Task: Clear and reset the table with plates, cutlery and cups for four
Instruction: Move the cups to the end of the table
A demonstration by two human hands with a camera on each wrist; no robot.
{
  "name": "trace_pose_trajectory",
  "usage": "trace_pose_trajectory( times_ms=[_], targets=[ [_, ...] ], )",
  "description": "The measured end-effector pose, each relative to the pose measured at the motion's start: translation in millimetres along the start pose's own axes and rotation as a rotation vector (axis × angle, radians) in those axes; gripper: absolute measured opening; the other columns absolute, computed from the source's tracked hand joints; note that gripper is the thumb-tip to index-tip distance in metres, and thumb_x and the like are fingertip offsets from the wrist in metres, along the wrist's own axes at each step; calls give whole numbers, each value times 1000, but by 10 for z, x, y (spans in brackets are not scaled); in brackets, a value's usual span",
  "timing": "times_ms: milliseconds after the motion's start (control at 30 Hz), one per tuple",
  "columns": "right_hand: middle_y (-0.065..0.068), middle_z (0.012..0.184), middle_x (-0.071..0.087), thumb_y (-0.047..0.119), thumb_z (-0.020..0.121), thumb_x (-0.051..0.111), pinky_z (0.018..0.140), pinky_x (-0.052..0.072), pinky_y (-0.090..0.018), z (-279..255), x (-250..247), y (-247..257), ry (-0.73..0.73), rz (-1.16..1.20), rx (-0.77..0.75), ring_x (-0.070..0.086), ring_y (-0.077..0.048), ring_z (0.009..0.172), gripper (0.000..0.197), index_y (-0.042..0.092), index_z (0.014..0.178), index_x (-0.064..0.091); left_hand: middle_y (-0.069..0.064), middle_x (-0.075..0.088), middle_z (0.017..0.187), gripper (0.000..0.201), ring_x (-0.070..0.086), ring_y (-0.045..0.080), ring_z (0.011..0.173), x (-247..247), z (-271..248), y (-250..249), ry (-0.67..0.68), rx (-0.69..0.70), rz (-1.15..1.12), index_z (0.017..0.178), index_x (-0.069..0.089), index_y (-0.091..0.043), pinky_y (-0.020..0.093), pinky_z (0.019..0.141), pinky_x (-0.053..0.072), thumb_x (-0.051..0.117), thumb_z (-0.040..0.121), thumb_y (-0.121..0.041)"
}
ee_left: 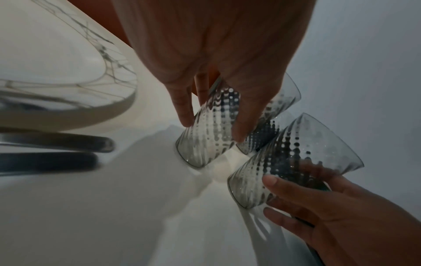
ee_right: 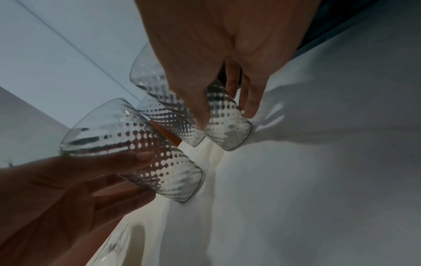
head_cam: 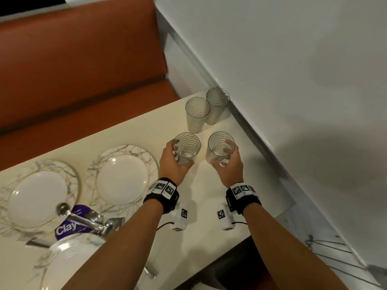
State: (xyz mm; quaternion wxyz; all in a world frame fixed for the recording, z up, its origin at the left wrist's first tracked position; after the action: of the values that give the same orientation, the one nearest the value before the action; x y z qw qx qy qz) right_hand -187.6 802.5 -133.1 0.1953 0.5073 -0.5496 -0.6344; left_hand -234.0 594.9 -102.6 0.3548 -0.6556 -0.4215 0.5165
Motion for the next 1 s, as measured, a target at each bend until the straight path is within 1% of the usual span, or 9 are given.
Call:
trace_pose_trajectory(
  times_ms=[100, 233, 267, 333, 400, 533, 700, 833, 1000],
  targets=[
    [-8, 135, 57, 17, 65, 94, 88, 62, -36, 211, -72, -23, -21, 0, 24, 63, -23, 115, 96, 17, 145, 40, 3, 60, 130, 84, 65, 20, 111, 152, 73, -39, -2, 3, -11, 138, 47, -26, 40, 96, 58, 92, 68, -18],
    [-11, 136, 55, 15, 66, 93, 77, 54, -7, 395, -163, -52, -37, -2, 47, 62, -25, 115, 96, 12, 145, 39, 7, 54, 136, 94, 62, 23, 117, 313, 138, -54, 45, -54, -9, 144, 43, -23, 39, 102, 54, 95, 66, -24],
    [-12, 136, 54, 17, 65, 93, 78, 53, -8, 405, -182, -65, -44, -9, 43, 61, -25, 115, 97, 11, 145, 38, 8, 52, 138, 98, 60, 24, 120, 345, 145, -51, 62, -84, -9, 145, 43, -20, 39, 104, 53, 96, 63, -31],
    [-11, 136, 52, 22, 63, 95, 88, 57, -24, 401, -197, -119, -65, -38, 30, 60, -23, 115, 103, 12, 146, 37, 7, 52, 138, 104, 60, 23, 122, 403, 158, -17, 64, -149, -35, 143, 44, -18, 41, 105, 52, 94, 56, -47],
    [-8, 133, 52, 24, 62, 95, 88, 59, -31, 395, -192, -148, -72, -37, 40, 59, -22, 113, 101, 12, 145, 38, 5, 54, 136, 97, 62, 21, 119, 449, 169, 17, 29, -176, -49, 140, 47, -20, 44, 103, 54, 93, 59, -49],
    [-10, 123, 56, 13, 72, 89, 63, 47, -1, 472, -189, -126, -75, -15, 60, 62, -21, 102, 82, 4, 139, 43, 4, 57, 132, 85, 62, 21, 115, 556, 211, -14, -8, -161, -23, 137, 50, -22, 42, 99, 55, 93, 68, -45],
    [-7, 118, 60, 17, 72, 89, 72, 53, -17, 645, -196, -88, -76, -31, 49, 65, -21, 102, 67, 12, 127, 50, 3, 59, 131, 83, 67, 23, 103, 725, 308, -149, 0, -134, 9, 140, 51, -21, 31, 85, 51, 91, 71, -43],
    [-11, 117, 60, 14, 73, 88, 64, 45, 0, 781, -179, -37, -54, -24, 31, 65, -23, 99, 62, 9, 123, 50, 6, 61, 133, 82, 70, 23, 98, 803, 406, -246, 8, -116, 45, 143, 51, -18, 30, 86, 50, 90, 74, -41],
    [-13, 118, 60, 13, 74, 87, 62, 43, 3, 879, -119, -24, -62, -32, 2, 65, -26, 101, 60, 6, 121, 50, 8, 62, 134, 83, 70, 25, 101, 813, 523, -267, 6, -103, 84, 145, 50, -16, 35, 93, 53, 89, 76, -42]
  ],
)
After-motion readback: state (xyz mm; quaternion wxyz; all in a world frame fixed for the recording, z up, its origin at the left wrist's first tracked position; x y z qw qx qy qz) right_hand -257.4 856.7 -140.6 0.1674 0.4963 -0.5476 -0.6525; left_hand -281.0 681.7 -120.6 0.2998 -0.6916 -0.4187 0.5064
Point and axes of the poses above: each hand's wrist, its own z-axis towards the middle knuckle, its own x-axis out of the palm, y = z × x, the point moved 2 cm from there along z, towards the middle knuckle
